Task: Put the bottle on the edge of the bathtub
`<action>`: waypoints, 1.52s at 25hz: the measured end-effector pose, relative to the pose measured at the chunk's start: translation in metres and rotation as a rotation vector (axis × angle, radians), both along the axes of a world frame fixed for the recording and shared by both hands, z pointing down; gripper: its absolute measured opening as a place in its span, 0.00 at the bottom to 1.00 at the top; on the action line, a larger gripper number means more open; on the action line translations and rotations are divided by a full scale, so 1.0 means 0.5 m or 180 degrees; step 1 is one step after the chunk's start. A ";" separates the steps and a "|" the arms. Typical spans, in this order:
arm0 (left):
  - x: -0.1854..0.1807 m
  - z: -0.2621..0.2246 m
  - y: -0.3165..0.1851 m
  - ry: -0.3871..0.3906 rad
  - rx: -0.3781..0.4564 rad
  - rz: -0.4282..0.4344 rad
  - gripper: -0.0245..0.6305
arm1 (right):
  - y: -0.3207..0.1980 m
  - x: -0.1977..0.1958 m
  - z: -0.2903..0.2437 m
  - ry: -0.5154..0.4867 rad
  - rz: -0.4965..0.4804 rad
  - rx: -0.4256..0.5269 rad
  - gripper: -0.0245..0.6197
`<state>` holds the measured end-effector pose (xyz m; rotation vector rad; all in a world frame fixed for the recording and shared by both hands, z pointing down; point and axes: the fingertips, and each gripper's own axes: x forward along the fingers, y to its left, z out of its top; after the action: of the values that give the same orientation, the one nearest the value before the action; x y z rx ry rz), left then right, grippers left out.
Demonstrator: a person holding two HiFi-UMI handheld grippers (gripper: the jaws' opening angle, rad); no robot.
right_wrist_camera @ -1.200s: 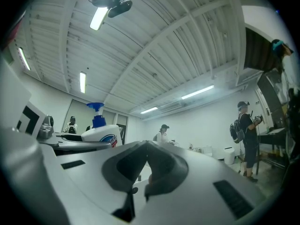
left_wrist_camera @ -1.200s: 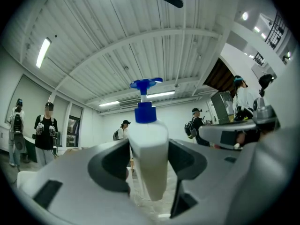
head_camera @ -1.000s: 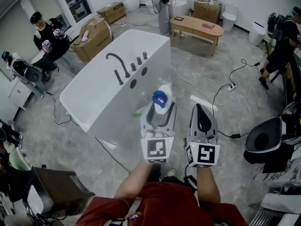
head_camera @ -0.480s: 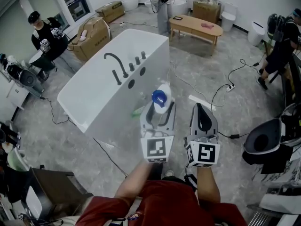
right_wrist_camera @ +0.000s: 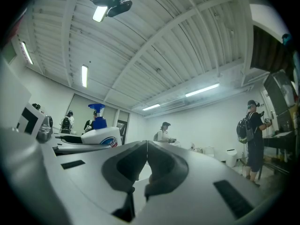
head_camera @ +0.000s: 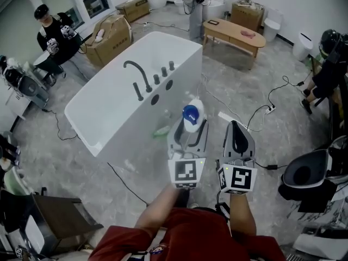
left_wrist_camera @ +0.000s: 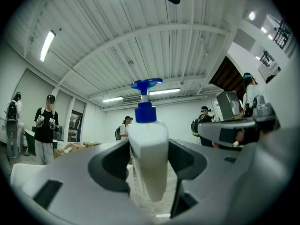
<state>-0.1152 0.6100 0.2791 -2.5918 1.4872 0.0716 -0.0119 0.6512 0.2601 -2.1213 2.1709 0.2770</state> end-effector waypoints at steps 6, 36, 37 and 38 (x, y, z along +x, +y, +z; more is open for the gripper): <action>-0.018 0.013 -0.123 0.0027 -0.0051 -0.0044 0.43 | -0.126 -0.021 0.008 0.0041 -0.0054 -0.0056 0.06; -0.053 0.016 -0.548 0.0050 -0.0061 0.0188 0.43 | -0.549 -0.072 0.010 0.0161 0.0121 -0.0128 0.06; -0.045 0.017 -0.555 0.0045 -0.0057 0.0200 0.43 | -0.556 -0.065 0.012 0.0160 0.0130 -0.0127 0.06; -0.038 0.019 -0.561 0.0037 -0.0053 0.0210 0.43 | -0.563 -0.058 0.015 0.0152 0.0137 -0.0126 0.06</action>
<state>-0.1342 0.3293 0.2886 -2.6580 1.4121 0.0823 -0.0408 0.3697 0.2678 -2.2067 2.1763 0.2934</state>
